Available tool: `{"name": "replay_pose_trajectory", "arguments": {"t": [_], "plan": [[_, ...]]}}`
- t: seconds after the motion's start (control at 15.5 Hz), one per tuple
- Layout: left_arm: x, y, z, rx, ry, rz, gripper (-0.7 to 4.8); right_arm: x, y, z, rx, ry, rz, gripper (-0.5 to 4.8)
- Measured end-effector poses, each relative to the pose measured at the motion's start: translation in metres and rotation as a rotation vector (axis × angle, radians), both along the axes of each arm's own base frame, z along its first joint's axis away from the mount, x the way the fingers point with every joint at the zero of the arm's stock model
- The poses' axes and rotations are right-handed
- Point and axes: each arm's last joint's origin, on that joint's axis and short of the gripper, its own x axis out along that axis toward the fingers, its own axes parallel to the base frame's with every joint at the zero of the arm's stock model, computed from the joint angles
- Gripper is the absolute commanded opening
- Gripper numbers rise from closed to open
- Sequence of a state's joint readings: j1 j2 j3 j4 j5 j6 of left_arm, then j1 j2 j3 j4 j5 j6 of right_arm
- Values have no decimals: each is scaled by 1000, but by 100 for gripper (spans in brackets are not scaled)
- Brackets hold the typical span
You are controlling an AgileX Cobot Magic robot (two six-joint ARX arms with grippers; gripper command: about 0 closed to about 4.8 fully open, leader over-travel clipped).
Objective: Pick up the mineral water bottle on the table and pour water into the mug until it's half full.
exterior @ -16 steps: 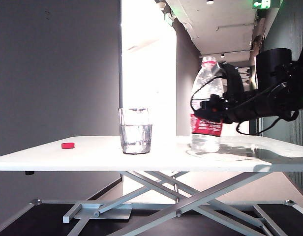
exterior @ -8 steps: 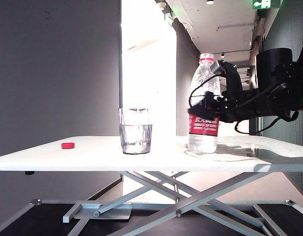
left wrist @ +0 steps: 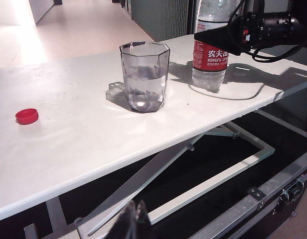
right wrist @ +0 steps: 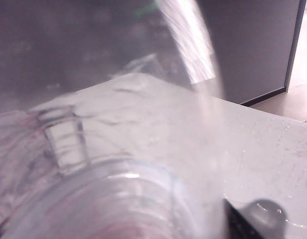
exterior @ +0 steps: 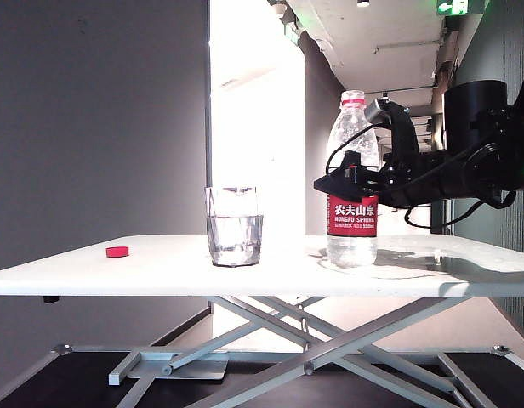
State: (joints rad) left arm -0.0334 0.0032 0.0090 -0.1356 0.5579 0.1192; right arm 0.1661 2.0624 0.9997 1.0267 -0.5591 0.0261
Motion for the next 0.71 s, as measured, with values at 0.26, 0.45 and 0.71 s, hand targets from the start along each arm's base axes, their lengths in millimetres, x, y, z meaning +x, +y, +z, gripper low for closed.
{"name": "replay_pose_trajectory", "arguments": {"t": [0.26,0.45,0.71], "plan": [[0,0,0,0,0,0,-5,0,-5,1,4,-2,75,479],[0,0,0,0,0,0,-5,-2,-14,3,2,32,90,479],[0,0,0,0,0,0,-5,-28,-38,18,-13,22,63,479]]}}
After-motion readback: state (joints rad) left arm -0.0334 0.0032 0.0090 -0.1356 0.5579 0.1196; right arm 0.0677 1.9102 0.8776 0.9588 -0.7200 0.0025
